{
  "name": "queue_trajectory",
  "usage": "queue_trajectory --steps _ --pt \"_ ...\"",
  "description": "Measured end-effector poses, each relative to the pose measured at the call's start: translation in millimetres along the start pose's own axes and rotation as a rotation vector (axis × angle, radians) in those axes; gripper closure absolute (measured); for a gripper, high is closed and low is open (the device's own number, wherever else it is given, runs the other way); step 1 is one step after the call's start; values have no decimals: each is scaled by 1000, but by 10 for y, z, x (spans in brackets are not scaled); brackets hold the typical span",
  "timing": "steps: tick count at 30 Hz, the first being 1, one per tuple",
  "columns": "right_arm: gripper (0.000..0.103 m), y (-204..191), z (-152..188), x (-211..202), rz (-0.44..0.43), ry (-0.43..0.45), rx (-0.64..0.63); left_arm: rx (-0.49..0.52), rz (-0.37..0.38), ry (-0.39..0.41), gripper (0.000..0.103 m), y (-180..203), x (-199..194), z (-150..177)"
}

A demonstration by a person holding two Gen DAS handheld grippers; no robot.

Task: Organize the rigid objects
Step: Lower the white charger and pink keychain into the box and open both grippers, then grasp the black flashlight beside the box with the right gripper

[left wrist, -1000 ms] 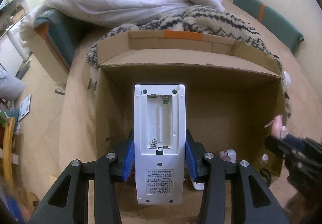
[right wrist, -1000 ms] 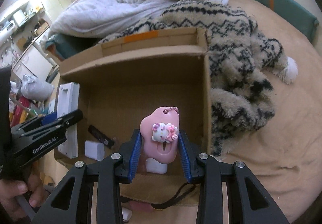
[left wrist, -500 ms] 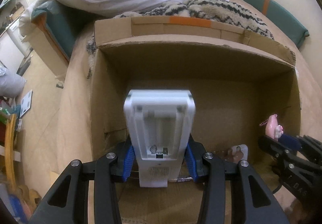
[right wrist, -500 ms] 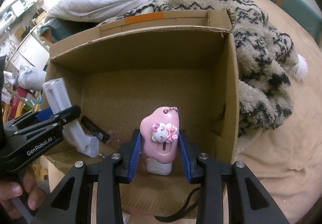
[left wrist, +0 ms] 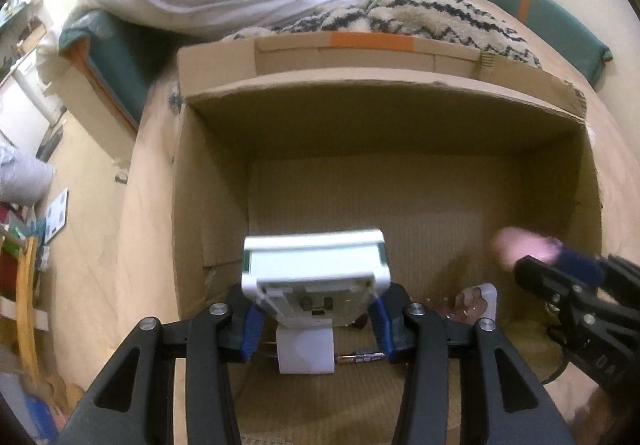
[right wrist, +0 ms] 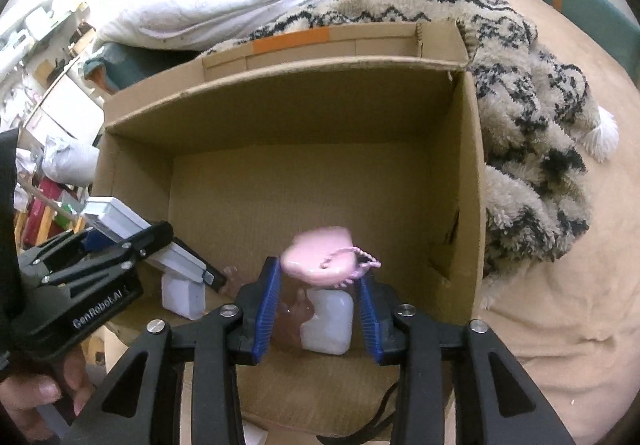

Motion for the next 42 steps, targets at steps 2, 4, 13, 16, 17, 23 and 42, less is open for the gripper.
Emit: queue_trajectory --steps 2,4,13,16,17,23,42 --pt "42 -5 -16 -32 -12 10 7 12 -9 5 33 25 -28 1" --pt "41 -26 -31 -55 -24 9 6 18 -17 20 33 40 -68 -7" --pt "2 -80 -107 -230 -16 75 3 -8 -34 31 32 -20 -123 -41" --pt "2 -93 -102 -243 -9 71 3 -15 -33 30 32 -35 -133 -34" --pt "2 -102 -96 -255 -7 70 3 -17 -35 32 32 -41 -142 -33" --pt "2 -172 -79 -381 -3 75 -6 -30 -33 51 32 -80 -244 -38" --pt "2 -177 374 -945 -80 73 45 -107 -39 53 32 -449 -801 574"
Point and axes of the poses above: each gripper's, at about its wrist camera, not at the fingertips, and x roughly the way its jaws point, y to its right, z to its underside, the point moved 9 cm from there along x, roughly the way its jaws point, and after that the axes turned 12 degrees about -y, right-handed, at the moved point
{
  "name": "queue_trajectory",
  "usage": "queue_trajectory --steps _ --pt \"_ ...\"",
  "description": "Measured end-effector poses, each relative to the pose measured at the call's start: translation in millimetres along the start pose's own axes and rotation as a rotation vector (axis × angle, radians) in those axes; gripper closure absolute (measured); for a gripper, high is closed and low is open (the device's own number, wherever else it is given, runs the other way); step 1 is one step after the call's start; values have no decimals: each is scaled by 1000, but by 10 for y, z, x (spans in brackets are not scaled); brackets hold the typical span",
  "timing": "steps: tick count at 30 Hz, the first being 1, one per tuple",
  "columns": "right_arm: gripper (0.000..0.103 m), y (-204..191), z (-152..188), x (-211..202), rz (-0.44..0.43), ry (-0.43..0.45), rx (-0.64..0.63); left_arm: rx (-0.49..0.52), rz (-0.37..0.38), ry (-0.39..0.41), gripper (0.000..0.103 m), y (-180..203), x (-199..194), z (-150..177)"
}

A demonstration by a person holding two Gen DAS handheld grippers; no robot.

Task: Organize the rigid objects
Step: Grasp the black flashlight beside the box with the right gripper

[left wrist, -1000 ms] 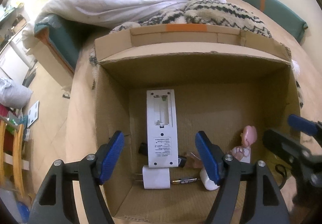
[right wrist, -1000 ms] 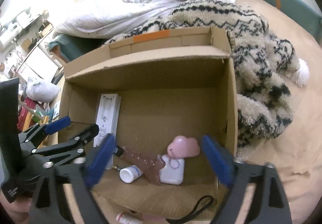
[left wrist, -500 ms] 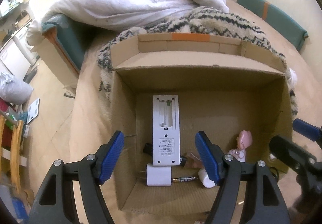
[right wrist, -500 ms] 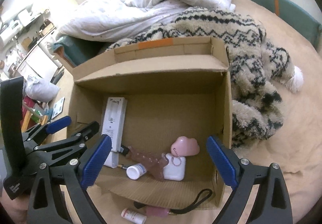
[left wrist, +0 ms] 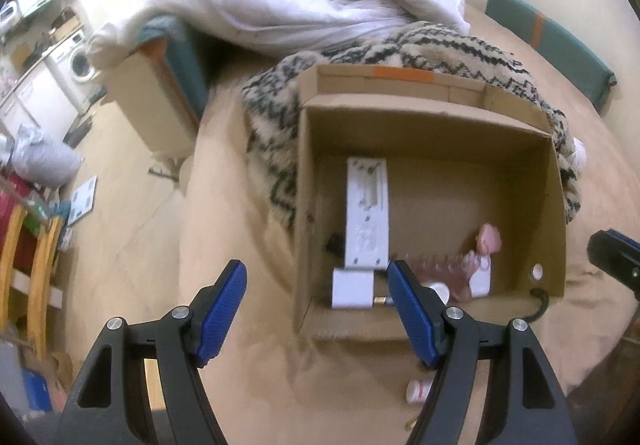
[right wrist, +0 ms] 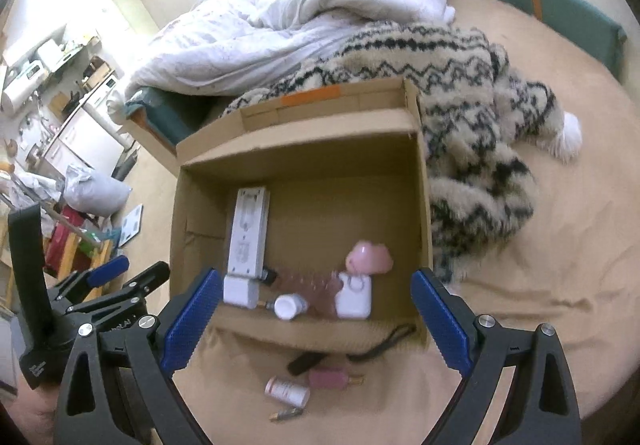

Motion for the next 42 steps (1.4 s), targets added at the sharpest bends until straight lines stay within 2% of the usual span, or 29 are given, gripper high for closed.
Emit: queue_trajectory --steps 6,8,9,13,15,20,23,26,29,31,33,36,42 --pt "2 44 364 235 -176 -165 81 -28 -21 -9 32 -168 134 231" --pt "4 31 446 298 -214 -191 102 -67 -28 -34 32 -246 195 251" --pt "4 23 481 336 -217 -201 104 -91 -6 -38 32 -273 203 247" --pt "4 6 682 639 -153 -295 89 -124 5 -38 32 -301 185 237" --pt "4 15 747 816 -94 -338 58 -118 18 -50 32 -247 196 235" --pt "4 -17 827 1295 87 -433 -104 -107 61 -80 32 -155 208 247" --pt "4 -66 893 1511 130 -483 -169 -115 72 -71 32 -159 163 237" --pt "4 -170 965 1685 200 -523 -314 -91 47 -35 32 -162 82 209" --pt "4 -199 955 1791 220 -518 -361 -77 52 -27 32 -150 51 201" --pt "4 -197 986 1879 207 -533 -364 -80 69 -40 32 -142 62 217" --pt "4 -169 1033 1976 231 -546 -391 -87 93 -59 32 -126 81 234" --pt "0 -182 1026 2044 250 -507 -421 -90 109 -70 32 -86 99 236" --pt "0 -184 1013 2060 223 -470 -397 -67 93 -79 32 -18 145 246"
Point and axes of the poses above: each gripper's, at about its wrist camera, not at the fingertips, and x roughly the way its jaws point, y to its right, z to its underside, the point moved 9 cm from there along x, roughly the way its jaws point, and after that the axes turned 12 degrees about -y, right-handed, at the moved point
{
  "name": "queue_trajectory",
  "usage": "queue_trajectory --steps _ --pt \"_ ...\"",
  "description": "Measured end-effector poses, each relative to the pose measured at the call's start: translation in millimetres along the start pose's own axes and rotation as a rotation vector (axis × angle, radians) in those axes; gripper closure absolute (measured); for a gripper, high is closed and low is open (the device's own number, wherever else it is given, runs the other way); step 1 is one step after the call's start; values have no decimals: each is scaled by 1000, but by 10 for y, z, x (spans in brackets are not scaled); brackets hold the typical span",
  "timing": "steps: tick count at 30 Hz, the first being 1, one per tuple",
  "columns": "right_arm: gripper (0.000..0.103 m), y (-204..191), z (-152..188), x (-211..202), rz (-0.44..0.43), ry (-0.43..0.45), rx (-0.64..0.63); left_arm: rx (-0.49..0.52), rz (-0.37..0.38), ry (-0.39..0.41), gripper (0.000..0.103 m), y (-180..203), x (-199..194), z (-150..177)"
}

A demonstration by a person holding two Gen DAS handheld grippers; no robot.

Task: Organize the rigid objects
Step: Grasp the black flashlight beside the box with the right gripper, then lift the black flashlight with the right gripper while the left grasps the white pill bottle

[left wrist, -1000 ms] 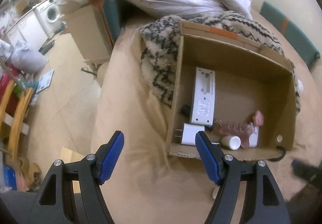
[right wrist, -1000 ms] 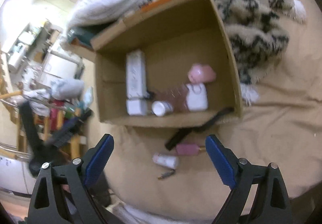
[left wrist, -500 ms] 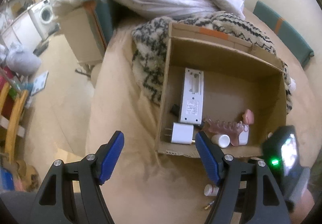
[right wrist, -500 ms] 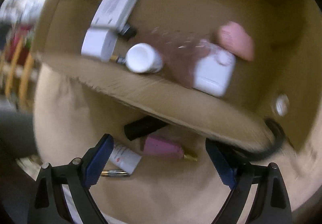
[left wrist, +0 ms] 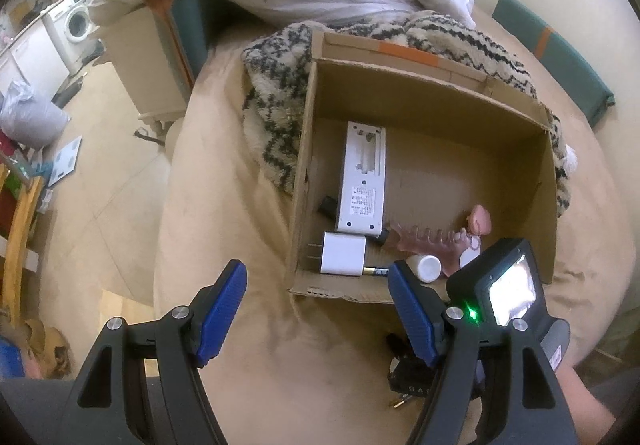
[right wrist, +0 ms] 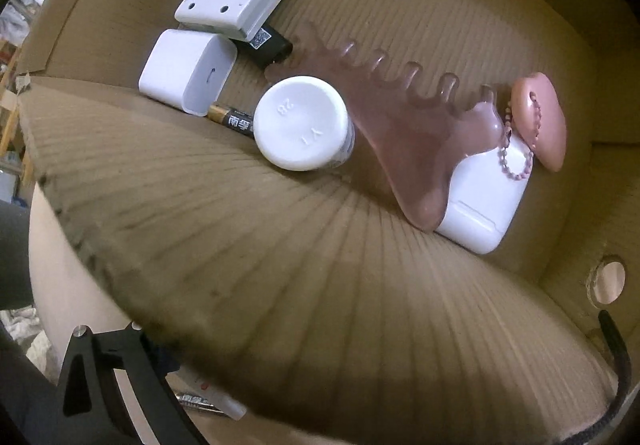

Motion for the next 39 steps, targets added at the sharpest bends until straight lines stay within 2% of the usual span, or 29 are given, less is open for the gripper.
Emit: queue_trajectory --steps 2,10,15,20,28,31,33,36,39 --pt "10 57 -14 -67 -4 13 10 -1 -2 -6 32 -5 21 1" --pt "10 -39 199 -218 -11 6 13 -20 -8 -14 32 -49 58 -18" --pt "10 -73 334 -658 -52 42 42 -30 -17 -5 32 -78 44 -32" --pt "10 -13 437 -1303 -142 145 81 -48 -36 10 32 -150 29 -24" --pt "10 421 678 -2179 -207 419 137 -25 -84 -8 32 -156 141 67" --pt "10 542 625 -2220 -250 473 210 -3 -94 -25 32 -91 209 125" --pt "10 623 610 -2186 -279 468 258 25 -102 -36 32 3 258 203" --pt "10 696 551 -2164 -272 456 285 89 -132 -47 32 226 340 385" --pt "10 697 522 -2060 -302 443 303 126 -80 -130 32 526 525 615"
Point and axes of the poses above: each gripper's, at about its wrist camera, not at the fingertips, and x roughly the way its jaws point, y to its right, z to its underside, the point moved 9 cm from there along x, roughly the way its jaws point, and after that the axes turned 12 degrees about -y, right-handed, at the moved point
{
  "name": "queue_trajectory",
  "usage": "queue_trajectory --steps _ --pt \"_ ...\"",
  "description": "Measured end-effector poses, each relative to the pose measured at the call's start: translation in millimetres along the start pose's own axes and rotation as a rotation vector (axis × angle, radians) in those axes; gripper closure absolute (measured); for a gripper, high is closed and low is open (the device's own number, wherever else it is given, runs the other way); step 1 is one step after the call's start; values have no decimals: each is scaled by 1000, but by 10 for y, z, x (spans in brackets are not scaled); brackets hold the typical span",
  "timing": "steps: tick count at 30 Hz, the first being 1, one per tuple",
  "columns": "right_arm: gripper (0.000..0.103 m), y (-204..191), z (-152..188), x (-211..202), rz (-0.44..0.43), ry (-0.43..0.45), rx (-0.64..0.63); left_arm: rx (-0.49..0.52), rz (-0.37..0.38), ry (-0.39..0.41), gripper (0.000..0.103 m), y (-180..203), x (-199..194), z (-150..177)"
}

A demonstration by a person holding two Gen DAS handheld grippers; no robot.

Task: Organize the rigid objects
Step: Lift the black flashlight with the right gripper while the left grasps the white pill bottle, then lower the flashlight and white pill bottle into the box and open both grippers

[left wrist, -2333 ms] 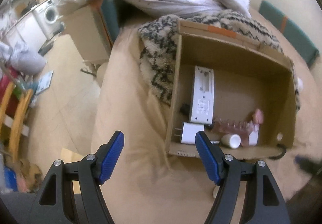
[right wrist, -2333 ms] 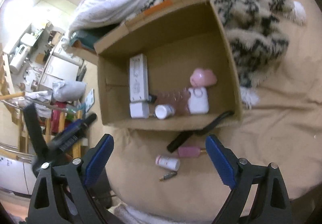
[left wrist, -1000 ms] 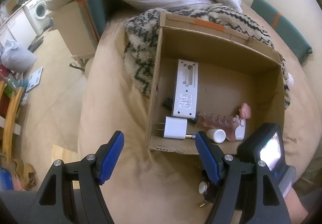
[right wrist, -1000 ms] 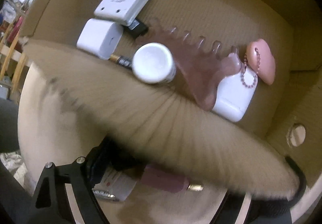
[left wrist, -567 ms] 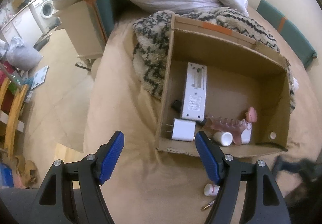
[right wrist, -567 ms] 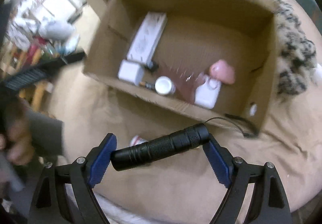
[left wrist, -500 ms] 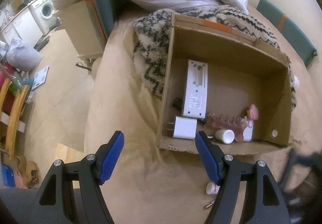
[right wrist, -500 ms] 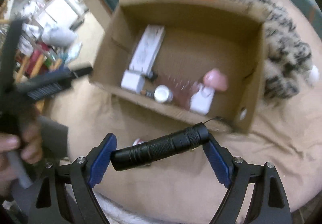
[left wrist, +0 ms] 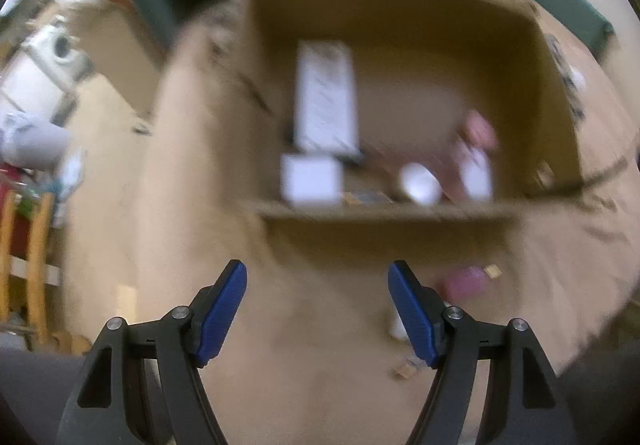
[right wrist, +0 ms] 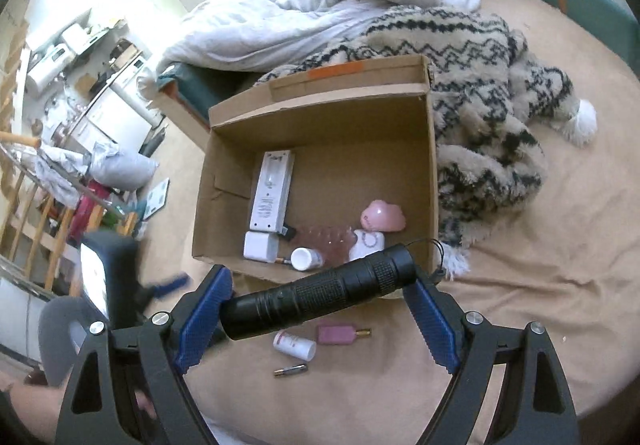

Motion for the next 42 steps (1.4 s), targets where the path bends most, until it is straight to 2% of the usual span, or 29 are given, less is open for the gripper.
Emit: queue_trajectory --steps 4,7,12,16,21,23,24,32,37,42 --pt "10 -28 -20 28 -8 -5 -7 37 52 -54 32 346 168 130" --pt "10 -50 -13 9 -10 -6 -17 54 43 -77 32 502 293 165" --pt "10 -66 9 -33 -17 -2 -23 34 30 -141 32 568 527 207" --pt "10 -84 12 -14 -8 -11 -34 35 27 -141 33 613 589 201" --pt "10 -138 1 5 -14 -17 -48 26 36 -178 34 632 683 214" --pt "10 -155 5 10 -12 -19 -55 33 43 -174 59 614 706 225" --pt "10 -156 9 13 -12 -20 -55 35 50 -183 60 612 716 230" --pt "10 -136 35 17 -2 -27 -56 -2 -33 -150 60 282 610 226" --pt "10 -130 35 -15 -6 -22 -53 -53 -65 -135 60 -104 515 248" --pt "10 -124 27 -90 -37 -14 -37 -153 -75 -81 60 -594 288 206"
Point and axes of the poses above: each gripper's, at about its wrist camera, not at the fingertips, and x roughly the way its jaws point, y to its right, z to its underside, the point moved 9 cm from there along x, roughly the way its jaws point, and after that the axes turned 12 degrees about -y, right-handed, at the moved point
